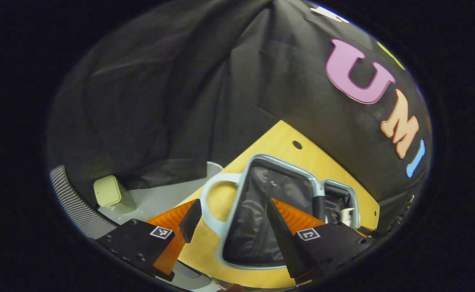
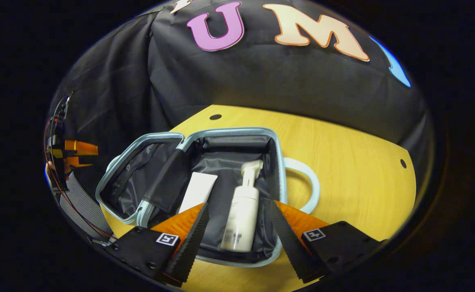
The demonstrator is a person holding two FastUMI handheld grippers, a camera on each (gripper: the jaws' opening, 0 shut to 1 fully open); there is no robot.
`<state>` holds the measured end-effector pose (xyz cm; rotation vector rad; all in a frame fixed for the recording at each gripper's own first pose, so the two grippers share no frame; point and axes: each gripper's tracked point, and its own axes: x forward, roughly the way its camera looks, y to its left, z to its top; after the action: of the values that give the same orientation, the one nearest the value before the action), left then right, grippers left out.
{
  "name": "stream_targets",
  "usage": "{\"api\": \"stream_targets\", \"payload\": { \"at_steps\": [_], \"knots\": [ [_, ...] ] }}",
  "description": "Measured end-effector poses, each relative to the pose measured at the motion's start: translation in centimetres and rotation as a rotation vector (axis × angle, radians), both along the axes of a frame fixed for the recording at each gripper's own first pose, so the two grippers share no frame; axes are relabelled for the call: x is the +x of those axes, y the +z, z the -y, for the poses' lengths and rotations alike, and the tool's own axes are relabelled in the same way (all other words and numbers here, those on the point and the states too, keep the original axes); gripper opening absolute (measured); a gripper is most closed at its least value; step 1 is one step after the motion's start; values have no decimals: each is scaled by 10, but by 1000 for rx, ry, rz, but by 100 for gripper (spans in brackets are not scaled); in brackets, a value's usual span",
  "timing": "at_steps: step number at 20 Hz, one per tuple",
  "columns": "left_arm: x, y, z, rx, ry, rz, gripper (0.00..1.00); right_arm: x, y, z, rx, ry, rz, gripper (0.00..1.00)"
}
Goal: First open the suitcase, pack the skin care products into it, and then close the suitcase.
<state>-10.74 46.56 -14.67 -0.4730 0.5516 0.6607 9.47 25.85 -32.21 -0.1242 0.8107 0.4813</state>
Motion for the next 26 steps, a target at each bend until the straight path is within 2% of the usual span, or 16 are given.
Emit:
{"api": "stream_targets", "payload": {
  "at_steps": [4, 6, 7, 11, 12, 13, 15, 16, 17, 18, 19, 21, 23, 26],
  "knots": [
    [-7, -21, -27, -80, 92, 17, 95, 0, 56, 26, 100, -113, 93, 98],
    [-4, -32, -34, -162, 115, 45, 95, -5, 88, 52, 126, -180, 147, 94],
    [1, -37, -35, -195, 117, 57, 95, -8, 103, 70, 124, -215, 178, 97],
    [11, -66, -41, -293, 129, 58, 94, -26, 148, 142, 37, -321, 284, 97],
    [16, -71, -39, -325, 123, 68, 88, -32, 157, 158, 8, -344, 308, 97],
    [21, -75, -37, -359, 118, 84, 90, -38, 164, 171, -14, -369, 320, 97],
    [28, -85, -33, -418, 103, 101, 84, -52, 174, 185, -15, -417, 321, 97],
    [34, -87, -31, -441, 91, 114, 81, -58, 178, 188, -9, -433, 322, 93],
    [39, -87, -30, -458, 86, 131, 71, -63, 181, 192, -13, -445, 324, 93],
    [41, -89, -30, -471, 84, 131, 56, -67, 181, 196, -23, -451, 327, 97],
    [41, -93, -30, -479, 88, 123, 41, -70, 181, 198, -36, -451, 328, 93],
    [35, -92, -38, -467, 103, 88, 11, -73, 183, 199, -52, -444, 336, 97],
    [40, -92, -29, -441, 70, 78, 6, -72, 183, 192, -47, -430, 341, 97],
    [42, -65, -25, -390, 24, 87, 5, -72, 183, 184, -40, -410, 353, 97]
  ]
}}
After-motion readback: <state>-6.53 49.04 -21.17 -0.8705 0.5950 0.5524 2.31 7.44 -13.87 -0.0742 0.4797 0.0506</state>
